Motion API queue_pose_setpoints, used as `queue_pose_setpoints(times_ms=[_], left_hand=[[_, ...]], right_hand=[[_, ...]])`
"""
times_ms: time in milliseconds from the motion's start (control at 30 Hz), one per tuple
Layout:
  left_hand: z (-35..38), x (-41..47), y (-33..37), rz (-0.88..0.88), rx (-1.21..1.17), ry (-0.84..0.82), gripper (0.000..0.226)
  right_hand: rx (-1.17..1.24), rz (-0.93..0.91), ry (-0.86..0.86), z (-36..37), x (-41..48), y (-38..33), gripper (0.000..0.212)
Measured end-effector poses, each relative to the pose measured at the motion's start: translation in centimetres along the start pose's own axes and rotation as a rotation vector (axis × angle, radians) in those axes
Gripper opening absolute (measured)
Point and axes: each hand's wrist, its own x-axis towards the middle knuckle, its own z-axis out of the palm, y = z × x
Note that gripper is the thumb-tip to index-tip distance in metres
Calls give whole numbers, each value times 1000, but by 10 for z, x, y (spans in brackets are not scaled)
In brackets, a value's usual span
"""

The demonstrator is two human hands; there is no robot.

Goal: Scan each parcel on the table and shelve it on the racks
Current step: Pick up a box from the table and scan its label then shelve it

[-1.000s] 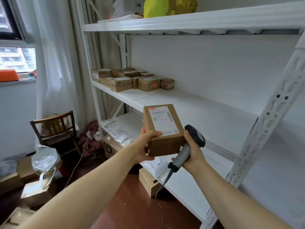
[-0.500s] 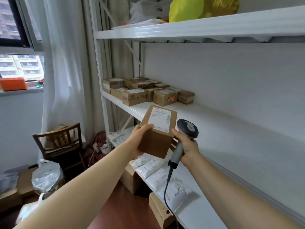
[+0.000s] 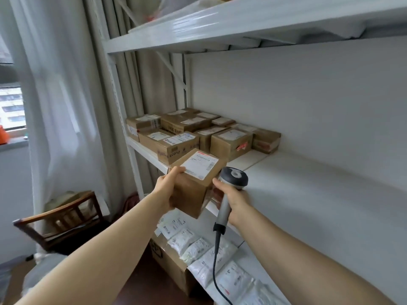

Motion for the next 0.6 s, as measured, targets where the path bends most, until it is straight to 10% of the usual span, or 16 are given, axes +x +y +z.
queue_pose_setpoints(times_ms=[333, 600], left_hand=[[5, 141, 40, -39, 100, -69, 76], [9, 178, 57, 865, 1150, -201, 75]], right_hand=[[-9, -56, 123, 56, 79, -10, 20], [79, -123, 283, 101, 123, -6, 32]])
